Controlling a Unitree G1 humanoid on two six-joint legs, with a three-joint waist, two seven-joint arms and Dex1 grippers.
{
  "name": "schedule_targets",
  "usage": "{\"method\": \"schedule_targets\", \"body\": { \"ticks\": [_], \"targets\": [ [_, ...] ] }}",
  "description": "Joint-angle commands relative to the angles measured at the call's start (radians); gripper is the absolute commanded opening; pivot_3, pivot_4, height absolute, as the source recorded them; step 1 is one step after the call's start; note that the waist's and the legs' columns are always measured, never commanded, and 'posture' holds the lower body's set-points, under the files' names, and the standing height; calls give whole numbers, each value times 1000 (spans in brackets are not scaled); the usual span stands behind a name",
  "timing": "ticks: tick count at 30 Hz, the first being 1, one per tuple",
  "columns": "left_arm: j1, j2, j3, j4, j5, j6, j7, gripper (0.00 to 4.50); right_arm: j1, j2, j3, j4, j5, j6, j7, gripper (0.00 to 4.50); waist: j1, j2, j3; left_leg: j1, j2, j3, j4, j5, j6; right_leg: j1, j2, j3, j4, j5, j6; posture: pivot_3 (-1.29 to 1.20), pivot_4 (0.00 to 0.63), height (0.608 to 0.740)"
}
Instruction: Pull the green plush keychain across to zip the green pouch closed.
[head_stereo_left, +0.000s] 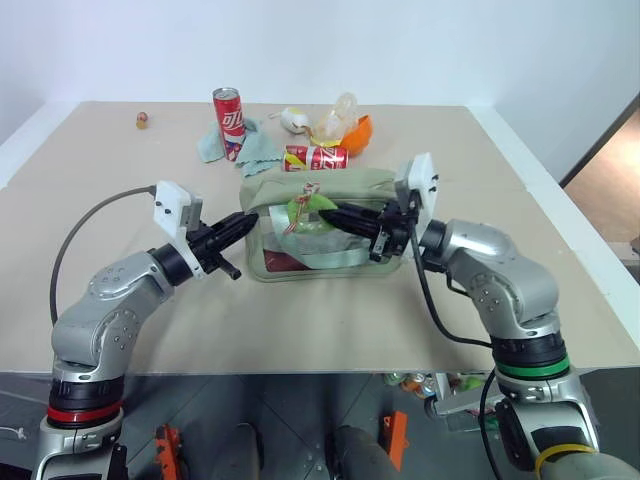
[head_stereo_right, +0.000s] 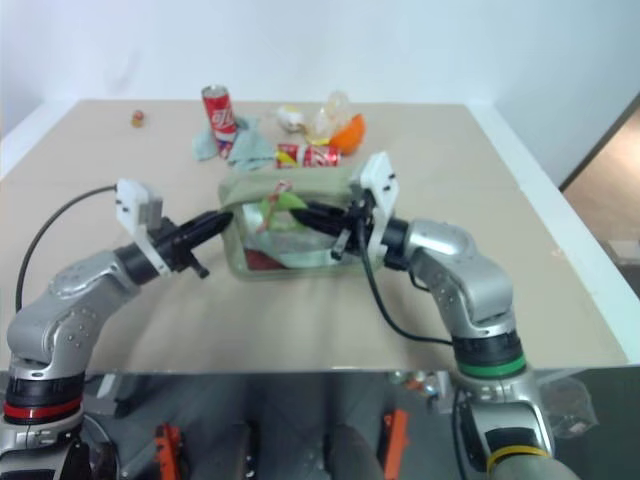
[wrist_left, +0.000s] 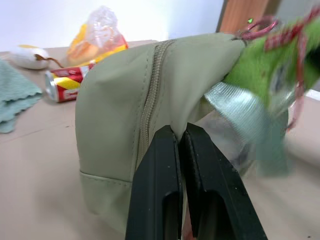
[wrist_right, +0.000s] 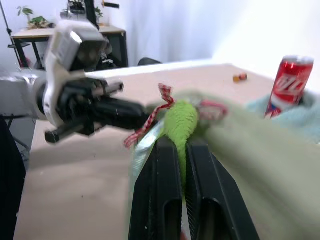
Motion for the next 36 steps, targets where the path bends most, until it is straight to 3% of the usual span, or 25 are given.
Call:
{"method": "schedule_targets", "body": {
  "ticks": [1, 6, 15, 25, 36],
  "targets": [
    [-20, -2, -6, -6, -4, -13, -1, 0, -38, -20, -43, -46, 30, -14, 25, 21, 0, 0, 0, 0, 0, 0, 0, 0, 0, 0, 0, 0, 0, 0, 0, 0, 150, 740],
    [-14, -6, -11, -3, 2, -16, -2, 0, -106, -77, -69, -18, 30, -30, 67, 21, 0, 0, 0, 0, 0, 0, 0, 0, 0, 0, 0, 0, 0, 0, 0, 0, 150, 740],
    [-9, -11, -6, -9, 0, -9, 13, 0, -224, -231, -49, 323, -127, -250, 266, 21, 2, 1, 0, 0, 0, 1, 0, 0, 0, 0, 0, 0, -1, 0, 0, 0, 150, 740],
    [-6, -10, 0, -17, -7, -2, 30, 0, -281, -292, -53, 564, -243, -410, 365, 21, 2, 1, 1, 0, 0, 1, 0, 0, 0, 0, 0, 0, -1, 0, 0, 0, 150, 740],
    [5, -16, 11, -32, 7, -18, 70, 0, -326, -422, -104, 962, -393, -600, 233, 21, 1, 2, 1, 0, -2, 1, -1, 0, 0, 0, -2, 1, -1, 0, 0, 0, 150, 740]
  ]
}}
